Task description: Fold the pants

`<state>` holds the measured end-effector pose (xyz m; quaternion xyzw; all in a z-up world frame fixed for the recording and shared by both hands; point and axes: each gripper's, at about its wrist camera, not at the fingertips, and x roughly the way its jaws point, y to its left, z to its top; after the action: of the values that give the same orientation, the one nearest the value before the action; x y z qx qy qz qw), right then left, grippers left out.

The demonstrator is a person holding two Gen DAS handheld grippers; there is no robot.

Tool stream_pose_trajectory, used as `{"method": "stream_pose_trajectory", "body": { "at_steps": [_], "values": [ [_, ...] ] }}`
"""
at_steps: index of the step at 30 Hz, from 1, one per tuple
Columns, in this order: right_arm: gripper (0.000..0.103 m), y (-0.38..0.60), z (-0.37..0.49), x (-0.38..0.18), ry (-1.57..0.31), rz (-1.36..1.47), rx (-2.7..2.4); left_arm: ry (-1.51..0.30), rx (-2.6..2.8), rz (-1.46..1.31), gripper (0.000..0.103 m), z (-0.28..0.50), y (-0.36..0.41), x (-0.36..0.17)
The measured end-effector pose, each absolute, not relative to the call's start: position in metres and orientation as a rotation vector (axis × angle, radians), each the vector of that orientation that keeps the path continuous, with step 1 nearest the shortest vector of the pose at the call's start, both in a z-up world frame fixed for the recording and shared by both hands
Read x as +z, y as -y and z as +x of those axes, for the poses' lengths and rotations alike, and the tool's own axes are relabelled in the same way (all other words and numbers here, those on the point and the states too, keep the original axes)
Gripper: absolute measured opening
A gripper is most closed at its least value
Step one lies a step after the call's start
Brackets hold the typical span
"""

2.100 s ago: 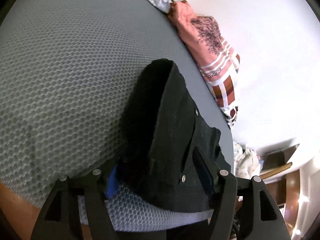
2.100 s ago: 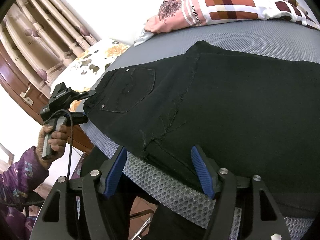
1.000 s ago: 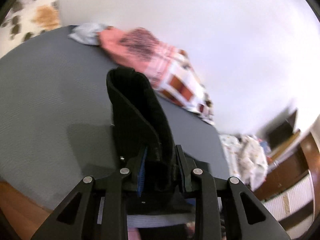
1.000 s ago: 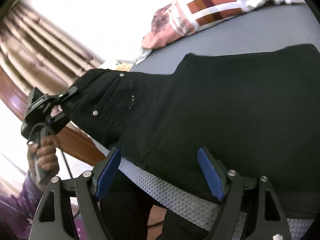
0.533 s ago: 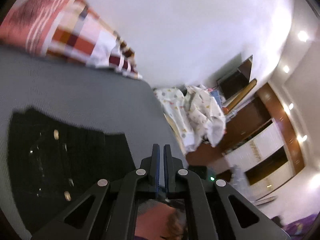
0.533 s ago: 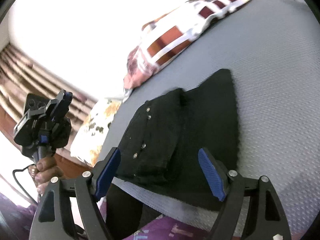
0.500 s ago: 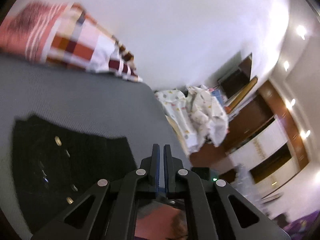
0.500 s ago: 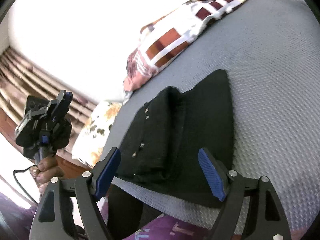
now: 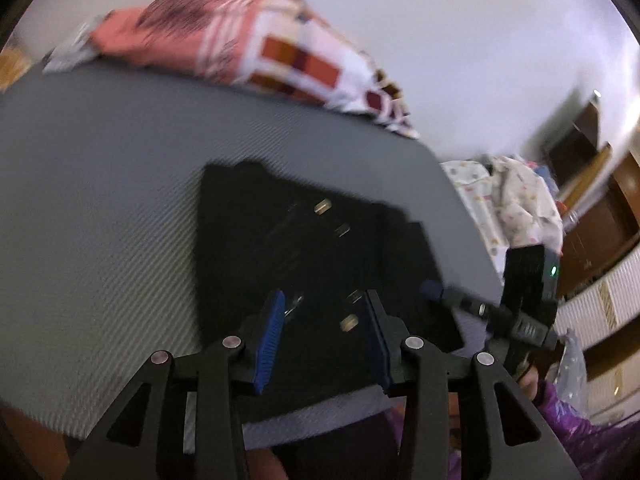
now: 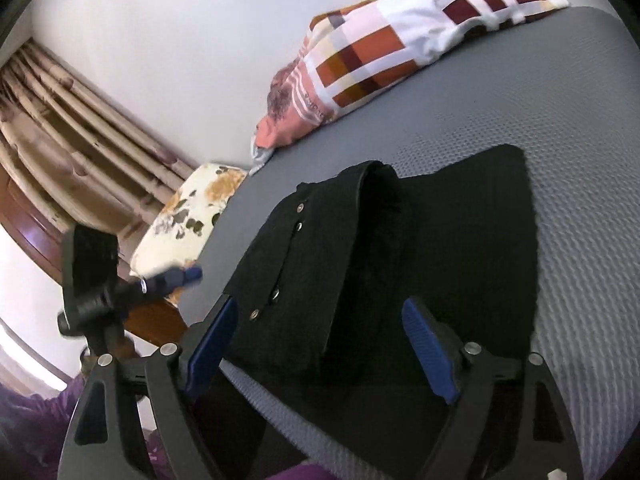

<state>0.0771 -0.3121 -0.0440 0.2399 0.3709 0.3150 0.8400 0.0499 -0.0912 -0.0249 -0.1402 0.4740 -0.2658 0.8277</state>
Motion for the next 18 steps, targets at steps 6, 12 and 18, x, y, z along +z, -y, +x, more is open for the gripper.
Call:
{"method": "stream_pose_trajectory", "body": {
  "at_steps": [6,12,18],
  "values": [
    [0.084,0.293,0.102,-0.054,-0.878,0.464,0.684,-1.026,-0.503,-0.356,0.042,0.042,0.065,-0.04],
    [0.087,0.285,0.105,-0.05,-0.92,0.506,0.751,-1.026,-0.516,-0.385,0.043,0.041,0.063,-0.039],
    [0.084,0.293,0.114,-0.051,-0.918,0.619,0.805,-1.032,-0.53,-0.351,0.049,0.04,0.071,-0.04]
  ]
}}
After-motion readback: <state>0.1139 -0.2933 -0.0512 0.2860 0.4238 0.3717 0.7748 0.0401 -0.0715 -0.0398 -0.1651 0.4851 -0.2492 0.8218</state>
